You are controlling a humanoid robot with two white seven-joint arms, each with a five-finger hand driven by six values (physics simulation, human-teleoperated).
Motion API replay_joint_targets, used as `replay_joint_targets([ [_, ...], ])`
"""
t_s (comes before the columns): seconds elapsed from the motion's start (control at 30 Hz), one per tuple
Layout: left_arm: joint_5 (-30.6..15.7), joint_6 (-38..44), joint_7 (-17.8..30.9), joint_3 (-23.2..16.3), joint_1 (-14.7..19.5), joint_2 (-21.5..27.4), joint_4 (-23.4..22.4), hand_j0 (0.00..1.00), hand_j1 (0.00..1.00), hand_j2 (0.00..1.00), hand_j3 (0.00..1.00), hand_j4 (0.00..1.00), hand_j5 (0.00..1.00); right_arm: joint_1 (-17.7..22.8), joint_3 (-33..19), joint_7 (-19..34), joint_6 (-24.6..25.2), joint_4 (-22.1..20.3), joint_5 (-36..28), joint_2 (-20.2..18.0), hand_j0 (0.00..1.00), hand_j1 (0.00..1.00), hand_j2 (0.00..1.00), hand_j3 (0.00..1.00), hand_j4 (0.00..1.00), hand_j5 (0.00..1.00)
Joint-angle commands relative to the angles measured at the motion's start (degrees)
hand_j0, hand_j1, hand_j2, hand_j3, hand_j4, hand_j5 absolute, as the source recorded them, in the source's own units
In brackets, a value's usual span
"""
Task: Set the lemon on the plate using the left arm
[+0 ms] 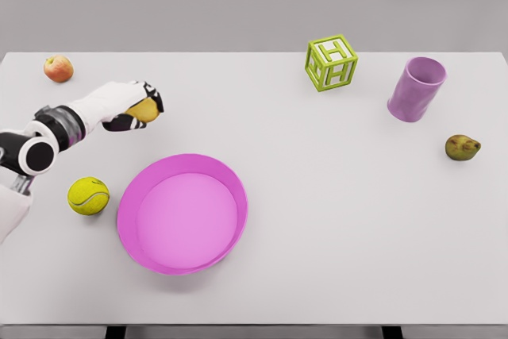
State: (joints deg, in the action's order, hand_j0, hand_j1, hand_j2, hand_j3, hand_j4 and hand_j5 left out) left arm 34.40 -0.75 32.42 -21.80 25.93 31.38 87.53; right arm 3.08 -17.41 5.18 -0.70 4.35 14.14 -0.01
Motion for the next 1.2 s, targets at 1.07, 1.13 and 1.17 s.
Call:
replay_joint_targets([
  [1.07,-4.8,-32.0,0.1,0.7,-7.6,8.5,14.4,0.43,0.43,0.43,0.43,0.43,0.43,0.0,0.0,0.0,0.0,0.0,0.0,0.0,1.00,1.00,1.00,1.00,1.00,1.00],
  [1.13,-4.8,-34.3,0.1,0.6,-7.7,8.5,14.4,0.43,0.43,0.43,0.43,0.43,0.43,0.0,0.0,0.0,0.0,0.0,0.0,0.0,1.00,1.00,1.00,1.00,1.00,1.00],
  [1.17,-4.7,-34.3,0.1,0.6,-7.7,8.5,14.4,0.43,0.43,0.43,0.43,0.43,0.43,0.0,0.0,0.0,0.0,0.0,0.0,0.0,1.00,1.00,1.00,1.00,1.00,1.00],
])
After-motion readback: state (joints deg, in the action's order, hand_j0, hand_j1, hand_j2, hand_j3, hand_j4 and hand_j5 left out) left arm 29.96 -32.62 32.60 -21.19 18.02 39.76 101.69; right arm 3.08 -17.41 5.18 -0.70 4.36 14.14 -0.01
